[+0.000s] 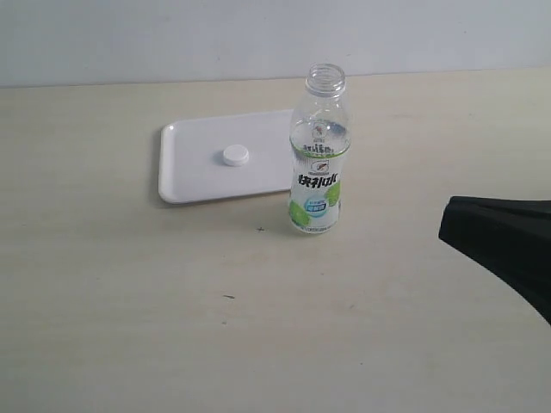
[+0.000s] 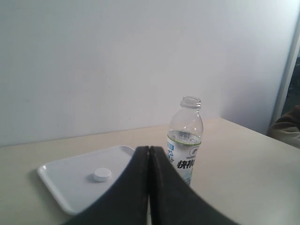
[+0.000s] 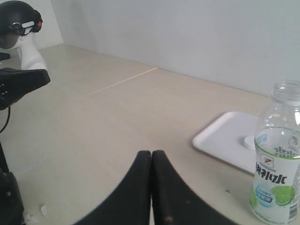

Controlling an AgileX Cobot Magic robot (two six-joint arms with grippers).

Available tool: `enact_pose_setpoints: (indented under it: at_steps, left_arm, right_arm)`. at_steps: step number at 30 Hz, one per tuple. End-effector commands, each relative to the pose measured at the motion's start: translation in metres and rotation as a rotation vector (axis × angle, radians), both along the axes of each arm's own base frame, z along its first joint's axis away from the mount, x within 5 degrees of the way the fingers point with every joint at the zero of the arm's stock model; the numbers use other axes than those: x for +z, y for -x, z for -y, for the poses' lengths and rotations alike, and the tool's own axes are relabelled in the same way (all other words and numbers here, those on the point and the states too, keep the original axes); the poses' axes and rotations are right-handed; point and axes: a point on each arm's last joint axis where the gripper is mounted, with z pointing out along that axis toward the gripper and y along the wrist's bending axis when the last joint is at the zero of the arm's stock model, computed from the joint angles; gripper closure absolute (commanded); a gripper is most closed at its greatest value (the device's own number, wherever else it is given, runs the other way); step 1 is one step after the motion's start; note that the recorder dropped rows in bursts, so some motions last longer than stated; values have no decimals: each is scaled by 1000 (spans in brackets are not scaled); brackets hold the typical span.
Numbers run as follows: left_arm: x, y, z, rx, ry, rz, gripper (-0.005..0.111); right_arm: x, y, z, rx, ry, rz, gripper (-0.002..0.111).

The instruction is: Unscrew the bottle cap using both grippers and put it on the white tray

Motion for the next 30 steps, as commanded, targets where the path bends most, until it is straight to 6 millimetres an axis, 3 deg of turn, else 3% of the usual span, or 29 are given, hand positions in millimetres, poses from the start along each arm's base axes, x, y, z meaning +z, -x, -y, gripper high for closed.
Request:
enact_pose_setpoints:
  at_steps: [1, 9, 13, 16, 19, 22, 27, 30]
  left_arm:
    - [-1, 0, 0, -2, 9, 0, 107]
    - [-1, 0, 0, -2, 9, 0, 107]
    - [0, 1, 0, -6, 9, 1, 107]
    - [0, 1, 0, -6, 9, 1, 107]
    - [0, 1, 0, -6, 9, 1, 107]
    - [0, 1, 0, -6, 8, 2, 107]
    - [0, 1, 0, -6, 8, 2, 107]
    - [0, 1, 0, -6, 8, 2, 107]
  right_arm:
    - [-1, 0, 0, -6, 2, -4, 108]
    - [-2, 1, 0, 4, 15, 6, 108]
    - [3, 8, 6, -49, 82, 122, 108]
    - [6, 12, 23, -259, 51, 204, 108]
    - [4, 21, 45, -531, -86, 255, 108]
    - [-7, 30, 57, -697, -173, 282, 108]
    - [-46, 27, 60, -748, -81, 242, 108]
    - [-46, 27, 61, -767, -71, 243, 108]
